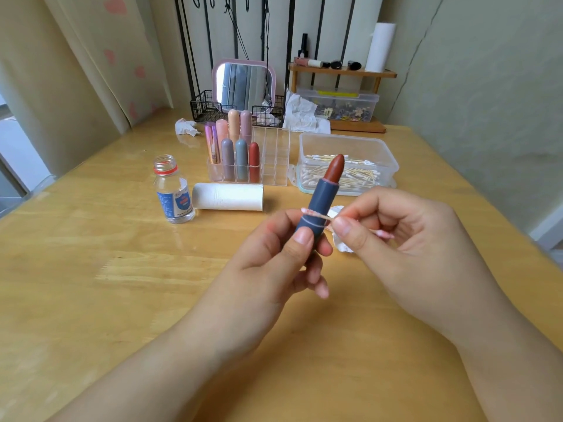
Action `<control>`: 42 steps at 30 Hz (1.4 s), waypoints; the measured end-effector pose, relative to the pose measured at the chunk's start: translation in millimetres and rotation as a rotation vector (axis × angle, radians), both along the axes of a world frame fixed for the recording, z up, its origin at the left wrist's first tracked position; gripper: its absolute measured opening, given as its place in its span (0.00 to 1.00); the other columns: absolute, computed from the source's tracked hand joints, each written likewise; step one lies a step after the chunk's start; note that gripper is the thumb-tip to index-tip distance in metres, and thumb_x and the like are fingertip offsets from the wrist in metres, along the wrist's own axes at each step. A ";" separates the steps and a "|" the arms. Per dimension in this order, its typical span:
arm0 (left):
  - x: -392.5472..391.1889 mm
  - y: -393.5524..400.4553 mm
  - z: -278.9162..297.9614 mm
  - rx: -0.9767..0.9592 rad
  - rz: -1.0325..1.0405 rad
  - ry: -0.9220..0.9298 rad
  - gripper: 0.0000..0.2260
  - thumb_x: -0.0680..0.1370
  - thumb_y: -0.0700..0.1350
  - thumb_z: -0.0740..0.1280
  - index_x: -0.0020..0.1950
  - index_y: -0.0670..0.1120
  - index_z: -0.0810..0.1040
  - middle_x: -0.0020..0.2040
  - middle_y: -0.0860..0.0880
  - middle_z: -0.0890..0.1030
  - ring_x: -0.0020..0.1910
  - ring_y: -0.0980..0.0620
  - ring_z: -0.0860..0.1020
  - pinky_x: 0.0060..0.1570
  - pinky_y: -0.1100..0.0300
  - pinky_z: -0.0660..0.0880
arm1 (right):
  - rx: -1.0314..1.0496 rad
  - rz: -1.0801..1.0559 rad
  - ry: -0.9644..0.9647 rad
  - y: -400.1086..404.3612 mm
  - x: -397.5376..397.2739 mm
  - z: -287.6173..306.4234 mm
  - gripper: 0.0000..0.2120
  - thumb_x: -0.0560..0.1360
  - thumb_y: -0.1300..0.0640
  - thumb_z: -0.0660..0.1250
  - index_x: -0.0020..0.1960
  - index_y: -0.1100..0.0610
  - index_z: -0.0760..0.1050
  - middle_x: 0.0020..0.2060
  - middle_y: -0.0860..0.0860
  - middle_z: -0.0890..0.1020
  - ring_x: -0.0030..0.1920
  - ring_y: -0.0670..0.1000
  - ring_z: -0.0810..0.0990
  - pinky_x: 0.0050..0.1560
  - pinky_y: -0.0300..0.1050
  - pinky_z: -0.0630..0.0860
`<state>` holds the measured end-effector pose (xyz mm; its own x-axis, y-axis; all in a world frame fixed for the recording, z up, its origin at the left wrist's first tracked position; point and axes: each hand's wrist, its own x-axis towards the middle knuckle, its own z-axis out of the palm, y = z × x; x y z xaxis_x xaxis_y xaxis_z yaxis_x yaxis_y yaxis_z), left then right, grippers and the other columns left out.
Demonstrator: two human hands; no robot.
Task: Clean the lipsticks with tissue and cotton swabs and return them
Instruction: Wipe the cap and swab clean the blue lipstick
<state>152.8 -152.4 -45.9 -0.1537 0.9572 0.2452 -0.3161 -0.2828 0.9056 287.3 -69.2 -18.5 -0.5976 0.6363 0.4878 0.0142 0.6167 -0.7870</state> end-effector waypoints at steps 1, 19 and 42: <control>-0.6 0.2 0.3 -0.001 0.005 -0.016 0.09 0.77 0.43 0.58 0.52 0.41 0.75 0.38 0.49 0.75 0.32 0.54 0.70 0.37 0.62 0.74 | 0.006 -0.013 -0.007 1.9 1.9 1.9 0.03 0.71 0.54 0.68 0.40 0.53 0.77 0.27 0.56 0.76 0.30 0.55 0.70 0.31 0.35 0.67; -1.2 -3.0 4.0 -0.027 -0.005 -0.067 0.10 0.72 0.40 0.62 0.53 0.42 0.69 0.34 0.49 0.71 0.29 0.55 0.70 0.36 0.62 0.73 | -0.039 0.043 0.030 8.6 4.6 2.2 0.08 0.68 0.47 0.68 0.38 0.52 0.78 0.29 0.59 0.73 0.31 0.55 0.69 0.33 0.33 0.67; 0.3 -1.8 1.8 -0.033 -0.028 -0.081 0.09 0.73 0.41 0.62 0.52 0.41 0.70 0.33 0.50 0.70 0.30 0.55 0.68 0.37 0.62 0.73 | -0.078 0.088 0.028 10.3 4.4 1.2 0.07 0.69 0.49 0.69 0.39 0.52 0.78 0.30 0.65 0.70 0.32 0.60 0.67 0.32 0.38 0.66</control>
